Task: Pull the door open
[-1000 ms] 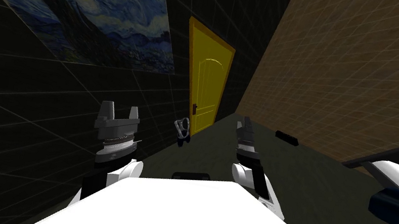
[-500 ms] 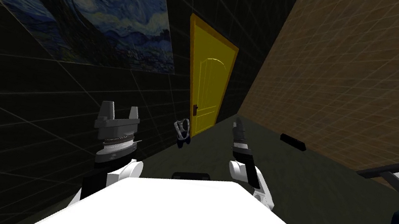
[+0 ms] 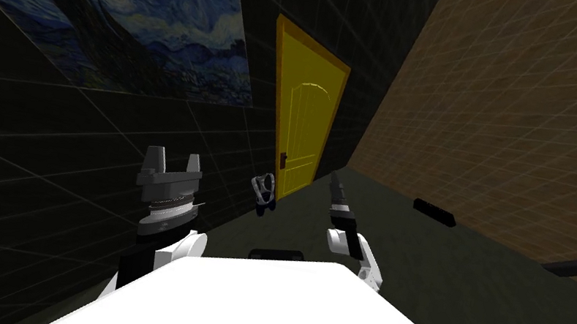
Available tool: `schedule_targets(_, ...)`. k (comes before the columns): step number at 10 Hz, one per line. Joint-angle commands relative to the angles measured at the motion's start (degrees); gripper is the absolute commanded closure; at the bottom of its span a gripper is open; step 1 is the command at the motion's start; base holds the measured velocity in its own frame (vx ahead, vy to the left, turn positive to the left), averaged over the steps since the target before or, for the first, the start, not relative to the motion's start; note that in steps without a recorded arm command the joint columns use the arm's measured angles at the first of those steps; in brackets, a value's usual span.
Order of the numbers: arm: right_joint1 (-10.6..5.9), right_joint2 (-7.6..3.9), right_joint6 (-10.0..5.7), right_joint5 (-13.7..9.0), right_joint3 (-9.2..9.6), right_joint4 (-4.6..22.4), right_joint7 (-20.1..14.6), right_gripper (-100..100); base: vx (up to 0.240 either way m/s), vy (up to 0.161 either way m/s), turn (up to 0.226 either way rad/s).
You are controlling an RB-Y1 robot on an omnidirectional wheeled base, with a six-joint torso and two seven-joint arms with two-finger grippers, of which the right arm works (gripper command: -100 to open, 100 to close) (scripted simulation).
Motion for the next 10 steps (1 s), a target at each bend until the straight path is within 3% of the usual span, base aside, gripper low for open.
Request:
schedule_targets(1, -1.01, -0.22, -0.14, 1.41, 0.31, 2.25, 1.80, -100, 0.091, -0.047, 0.066)
schedule_targets(10, -9.01, -0.56, -0.43, 9.73, 1.79, 16.74, 11.77, -100, 0.091, -0.046, 0.069)
